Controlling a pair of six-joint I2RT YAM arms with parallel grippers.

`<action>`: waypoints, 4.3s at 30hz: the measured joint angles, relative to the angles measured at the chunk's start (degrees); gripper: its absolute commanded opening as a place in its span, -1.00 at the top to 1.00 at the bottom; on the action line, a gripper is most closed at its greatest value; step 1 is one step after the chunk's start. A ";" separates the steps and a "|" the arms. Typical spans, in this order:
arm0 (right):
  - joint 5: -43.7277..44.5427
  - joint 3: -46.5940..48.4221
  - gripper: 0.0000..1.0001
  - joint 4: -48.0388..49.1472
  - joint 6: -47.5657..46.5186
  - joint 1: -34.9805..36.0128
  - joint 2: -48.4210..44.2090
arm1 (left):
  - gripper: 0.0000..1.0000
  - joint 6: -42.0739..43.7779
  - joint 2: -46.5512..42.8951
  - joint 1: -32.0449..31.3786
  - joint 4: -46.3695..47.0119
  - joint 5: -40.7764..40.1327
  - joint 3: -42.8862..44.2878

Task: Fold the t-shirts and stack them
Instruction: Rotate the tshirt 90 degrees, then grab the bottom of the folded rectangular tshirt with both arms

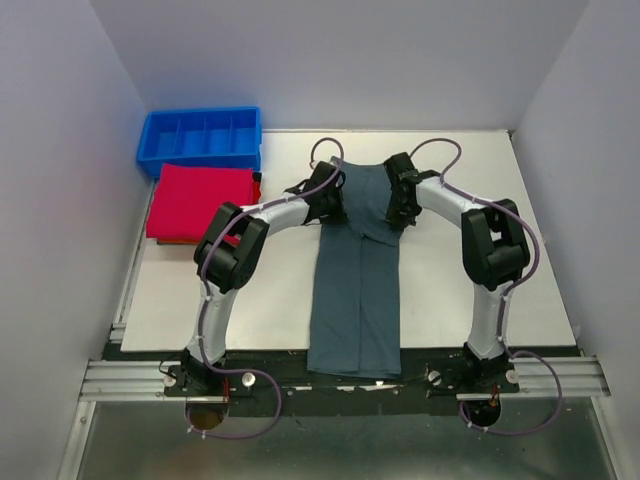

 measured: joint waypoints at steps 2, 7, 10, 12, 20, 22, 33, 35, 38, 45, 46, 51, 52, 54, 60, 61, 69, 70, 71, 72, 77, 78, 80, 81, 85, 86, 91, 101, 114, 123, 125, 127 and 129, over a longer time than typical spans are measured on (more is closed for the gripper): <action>1.18 2.84 0.99 -1.99 0.61 0.11 1.77 | 1.00 0.22 3.13 0.37 -1.36 0.00 3.10; 3.56 10.38 0.99 -6.95 1.31 0.35 6.45 | 1.00 -0.13 5.99 1.53 -2.43 0.50 7.28; 4.59 15.72 0.99 -9.86 1.36 0.35 9.51 | 1.00 -0.72 7.13 2.54 -2.56 1.01 8.94; 5.16 18.64 0.99 -10.97 1.20 0.35 11.26 | 1.00 -1.03 8.04 3.21 -2.73 1.31 10.29; 4.72 23.61 0.95 -10.43 -1.70 0.24 12.72 | 1.00 -1.84 11.85 5.16 -3.23 3.37 16.15; 3.61 19.06 0.95 -8.37 -2.82 0.24 8.98 | 1.00 -0.76 13.20 5.27 -4.74 3.63 19.28; -0.46 -4.42 0.99 -0.20 -7.15 1.51 -19.26 | 0.88 1.03 -6.51 4.85 -4.52 4.13 2.12; -1.11 -10.47 0.99 0.96 -6.23 2.64 -23.04 | 0.91 0.79 -12.63 4.17 -2.73 4.00 -3.87; -2.49 -18.71 0.99 2.58 -4.70 4.13 -26.10 | 0.95 -0.07 -21.64 2.08 0.33 3.61 -15.02; -4.72 -29.09 0.99 5.09 -1.66 9.05 -28.02 | 0.96 -1.60 -28.26 -0.22 3.34 3.02 -32.37; -4.70 -29.27 0.99 5.40 -1.16 9.60 -27.82 | 0.96 -1.73 -28.44 -0.28 3.58 2.78 -33.53; -4.20 -29.33 0.99 6.97 0.83 10.80 -25.16 | 0.99 -2.91 -28.48 -0.98 6.56 2.56 -37.81; -3.67 -29.31 0.99 7.02 1.25 10.80 -24.24 | 0.99 -3.06 -28.20 -1.14 7.08 2.51 -37.97; -2.27 -28.96 0.99 6.56 1.84 10.80 -21.79 | 1.00 -3.06 -27.39 -1.29 8.15 2.40 -37.77; 0.85 -22.18 0.99 3.34 2.78 10.88 -15.93 | 1.00 -3.13 -22.36 -1.27 9.70 2.40 -35.01; 1.14 -21.33 0.99 2.93 2.78 10.88 -15.26 | 1.00 -3.15 -21.40 -1.27 9.75 2.32 -33.92; 2.95 -15.76 0.99 1.42 2.93 9.53 -11.06 | 1.00 -2.80 -15.89 -0.72 9.29 1.99 -27.08; 3.06 -15.06 0.99 1.20 2.93 9.20 -10.56 | 1.00 -2.71 -15.32 -0.59 9.18 1.95 -26.29; 3.19 -14.19 0.99 0.85 2.89 8.85 -9.99 | 1.00 -2.62 -14.95 -0.48 9.05 1.92 -25.75; 3.30 -13.75 0.95 0.68 2.80 8.68 -9.77 | 0.99 -2.47 -14.80 -0.44 8.83 1.86 -25.38; 3.39 -18.60 0.35 3.10 1.73 8.28 -14.08 | 0.50 -1.62 -18.01 -0.31 8.20 0.28 -28.17; 3.43 -21.40 0.31 3.69 1.11 8.22 -16.96 | 0.43 -1.55 -19.65 -0.31 8.11 0.02 -29.46; 3.48 -25.88 0.30 3.67 0.28 8.15 -23.12 | 0.17 -1.51 -25.11 -0.37 7.98 -0.28 -33.31; 3.45 -27.67 0.29 3.78 0.13 8.17 -26.34 | 0.05 -1.57 -27.56 -0.46 7.74 -0.33 -34.82; 2.29 -33.42 0.26 3.91 0.20 8.41 -37.27 | -0.12 -1.81 -39.63 -3.23 7.04 -1.77 -40.54; 1.77 -35.21 0.26 3.93 0.44 8.76 -39.85 | -0.12 -1.95 -42.21 -4.31 6.64 -2.12 -41.64; -3.41 -44.92 0.25 3.39 3.10 12.50 -49.33 | -0.11 -3.54 -51.67 -9.53 5.14 -2.64 -48.15; -8.83 -54.05 0.52 2.86 9.81 19.78 -52.09 | 0.02 -8.70 -58.47 -12.22 2.19 -0.55 -60.19; -7.85 -52.39 0.80 3.08 15.26 25.05 -48.74 | 0.02 -13.22 -58.84 -15.54 4.11 4.52 -63.93; -7.48 -52.15 0.99 2.23 15.80 25.09 -48.87 | 0.90 -13.22 -55.41 -15.54 4.94 4.92 -63.14; -7.45 -52.06 0.99 1.66 15.82 25.11 -48.96 | 1.00 -13.27 -54.36 -15.54 5.60 4.98 -63.08; -7.30 -51.84 0.99 0.72 15.82 25.11 -49.05 | 1.00 -13.57 -54.18 -15.54 5.88 5.07 -63.10; -6.88 -51.52 0.99 -0.76 15.80 25.11 -49.46 | 1.00 -13.81 -54.66 -15.54 5.97 5.07 -63.10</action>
